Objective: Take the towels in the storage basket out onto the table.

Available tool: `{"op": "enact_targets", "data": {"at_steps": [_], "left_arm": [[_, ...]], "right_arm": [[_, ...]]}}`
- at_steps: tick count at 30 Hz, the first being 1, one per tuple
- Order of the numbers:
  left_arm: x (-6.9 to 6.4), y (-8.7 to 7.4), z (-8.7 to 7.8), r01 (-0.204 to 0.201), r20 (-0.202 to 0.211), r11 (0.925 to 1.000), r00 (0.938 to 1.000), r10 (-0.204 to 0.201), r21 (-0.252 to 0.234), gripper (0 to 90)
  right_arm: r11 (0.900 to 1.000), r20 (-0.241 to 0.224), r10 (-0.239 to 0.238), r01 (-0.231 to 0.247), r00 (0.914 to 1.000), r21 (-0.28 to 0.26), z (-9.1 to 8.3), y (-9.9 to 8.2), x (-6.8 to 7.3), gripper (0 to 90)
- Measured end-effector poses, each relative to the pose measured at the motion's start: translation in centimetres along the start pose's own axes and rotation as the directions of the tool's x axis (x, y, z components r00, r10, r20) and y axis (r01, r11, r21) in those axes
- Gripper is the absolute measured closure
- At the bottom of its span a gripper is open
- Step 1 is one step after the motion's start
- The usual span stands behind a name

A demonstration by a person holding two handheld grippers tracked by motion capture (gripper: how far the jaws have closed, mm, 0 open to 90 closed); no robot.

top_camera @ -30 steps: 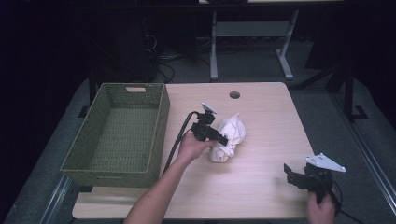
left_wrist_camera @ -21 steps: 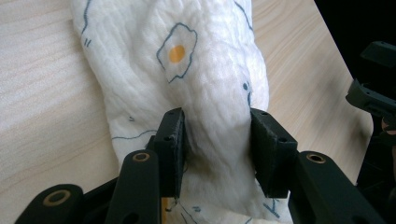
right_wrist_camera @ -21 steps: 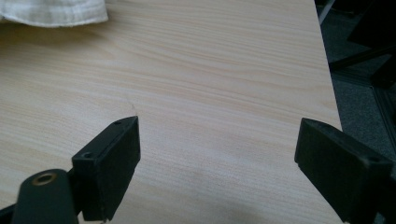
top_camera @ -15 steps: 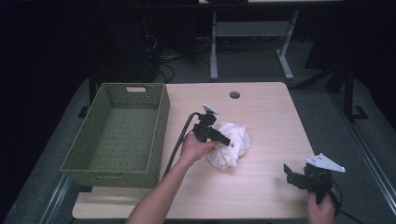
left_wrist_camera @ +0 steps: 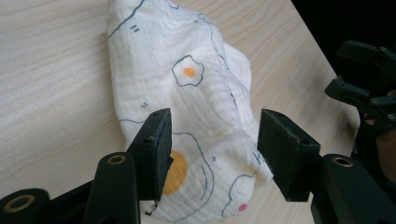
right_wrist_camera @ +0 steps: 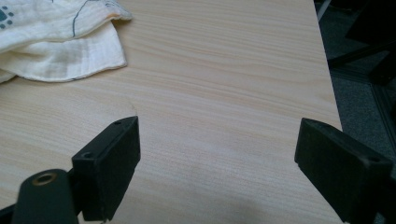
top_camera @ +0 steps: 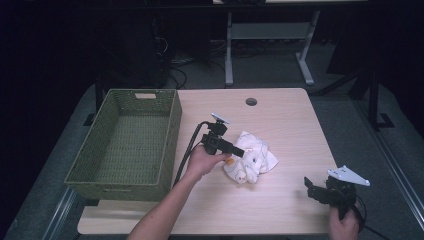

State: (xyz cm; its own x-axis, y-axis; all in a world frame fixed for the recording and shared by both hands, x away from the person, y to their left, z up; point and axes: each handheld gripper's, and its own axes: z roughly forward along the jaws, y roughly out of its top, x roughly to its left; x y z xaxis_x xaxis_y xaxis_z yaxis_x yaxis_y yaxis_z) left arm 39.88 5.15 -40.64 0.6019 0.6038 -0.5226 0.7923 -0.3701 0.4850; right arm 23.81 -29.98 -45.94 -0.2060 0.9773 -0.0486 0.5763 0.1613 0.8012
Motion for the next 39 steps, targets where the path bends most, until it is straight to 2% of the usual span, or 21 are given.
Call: {"op": "enact_targets", "data": {"at_steps": [12, 16, 20, 28, 31, 33, 39], "left_arm": [[-0.1, -0.9, -1.0, -0.022, 0.006, 0.9993, 0.9997, 0.022, -0.031, 35.1], [-0.2, -1.1, -1.1, -0.024, 0.010, 0.9990, 0.9997, 0.024, -0.037, 27.8], [-0.4, -1.4, -1.5, -0.039, 0.001, 0.9979, 0.9992, 0.039, -0.051, 25.1], [-0.9, -2.8, -1.9, -0.053, 0.015, 0.9951, 0.9984, 0.054, -0.084, 23.2], [-0.9, -3.2, -2.0, -0.069, 0.002, 0.9947, 0.9976, 0.070, -0.076, 23.3], [-0.9, -3.6, -2.1, -0.070, 0.010, 0.9945, 0.9974, 0.071, -0.078, 23.3], [-1.0, -4.3, -2.5, -0.083, -0.005, 0.9941, 0.9966, 0.083, -0.070, 23.3]], "right_arm": [[1.0000, 0.002, -0.003, 0.003, 1.0000, 0.003, 0.0, 0.1, 0.0, 13.9], [1.0000, 0.001, -0.007, 0.007, 1.0000, 0.002, 0.0, 0.1, 0.0, 13.9], [1.0000, 0.001, -0.009, 0.009, 1.0000, 0.003, 0.1, 0.1, 0.0, 13.9], [0.9998, 0.001, -0.018, 0.018, 0.9998, 0.001, 0.0, 0.1, -0.1, 13.9], [0.9999, 0.002, -0.014, 0.014, 0.9999, -0.001, 0.0, 0.1, -0.1, 13.9], [1.0000, 0.002, -0.010, 0.010, 1.0000, -0.002, -0.1, 0.0, -0.1, 13.9], [0.9998, 0.004, -0.018, 0.018, 0.9998, 0.002, 0.0, 0.1, -0.1, 13.9]]}}
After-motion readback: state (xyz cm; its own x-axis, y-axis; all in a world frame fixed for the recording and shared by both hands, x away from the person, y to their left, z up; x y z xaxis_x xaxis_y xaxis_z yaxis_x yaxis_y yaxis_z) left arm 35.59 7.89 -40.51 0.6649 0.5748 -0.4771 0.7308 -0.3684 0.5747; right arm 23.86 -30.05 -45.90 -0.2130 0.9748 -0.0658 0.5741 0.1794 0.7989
